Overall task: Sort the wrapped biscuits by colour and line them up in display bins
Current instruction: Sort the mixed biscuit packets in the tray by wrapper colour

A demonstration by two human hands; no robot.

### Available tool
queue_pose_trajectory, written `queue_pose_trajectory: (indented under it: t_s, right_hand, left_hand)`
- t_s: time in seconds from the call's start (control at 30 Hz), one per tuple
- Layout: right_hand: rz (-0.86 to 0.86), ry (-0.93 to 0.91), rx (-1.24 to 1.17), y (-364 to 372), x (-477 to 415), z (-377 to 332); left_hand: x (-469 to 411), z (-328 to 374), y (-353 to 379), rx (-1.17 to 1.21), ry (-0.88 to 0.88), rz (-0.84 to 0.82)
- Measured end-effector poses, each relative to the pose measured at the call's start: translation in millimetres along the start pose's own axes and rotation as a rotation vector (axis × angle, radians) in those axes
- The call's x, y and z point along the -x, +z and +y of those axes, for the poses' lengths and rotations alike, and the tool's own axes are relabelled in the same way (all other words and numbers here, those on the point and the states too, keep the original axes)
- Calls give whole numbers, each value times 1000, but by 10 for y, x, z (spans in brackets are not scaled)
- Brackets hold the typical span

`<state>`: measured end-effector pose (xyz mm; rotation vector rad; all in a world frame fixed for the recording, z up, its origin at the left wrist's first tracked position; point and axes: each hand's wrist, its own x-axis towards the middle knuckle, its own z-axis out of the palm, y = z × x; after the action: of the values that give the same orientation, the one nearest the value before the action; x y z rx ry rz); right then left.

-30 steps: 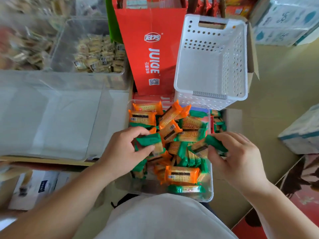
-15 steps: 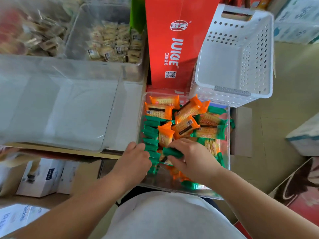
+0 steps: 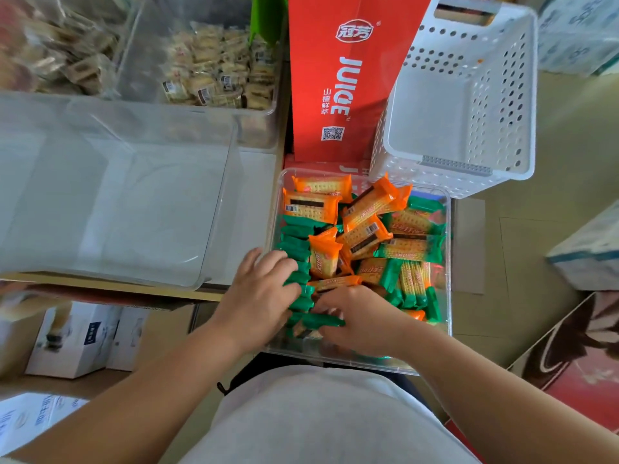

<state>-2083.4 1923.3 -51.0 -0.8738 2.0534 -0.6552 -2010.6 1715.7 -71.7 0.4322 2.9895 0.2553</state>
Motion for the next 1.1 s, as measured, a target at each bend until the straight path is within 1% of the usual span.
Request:
queue_pose_trajectory:
  t_s: [0.1,0.17,0.27,0.4,0.5,0.63,0.73,0.77,0.8,0.9,0.93,1.0,1.1]
  right_hand:
    - [-55,-12,-24,121,-76,-32]
    - [-76,-7,0,233,-133,-53]
    - [-52,19,52,398,-227,-55]
    - [-43,83,155,461,-348,-137]
    - [-23,176,248,458,-405,-167]
    - [-41,242,428,487,-401,-147]
    - [-27,275,470,492,-388,-173]
    - [7,293,428,490,-378,-186]
    - [70,329,330,490,-368,-193]
    - [355,491,-111,512,-356,-183]
    - [376,550,-227,518,-371,-172]
    - [296,623,-443,539,-413,-146]
    - [169,623,-710,601,-481,-175]
  left_hand:
    - [163,-78,-16,32,-147,178]
    - [255,-103,49,73,-245,219]
    - [314,-100,185,148,-318,238]
    - [319,-24,270,221,-330,263]
    - [335,-18,294,246,-336,268]
    - [354,-20,309,253,-323,272]
    - [353,-18,319,286,-326,290]
    - [353,-20,323,302,-330,299]
    - [353,-24,328,317,-330,307]
    - [357,-36,347,353,-320,329]
    - [359,-33,353,366,-322,332]
    - [361,-24,357,388,-334,327]
    - [356,-23,345,396,-351,318]
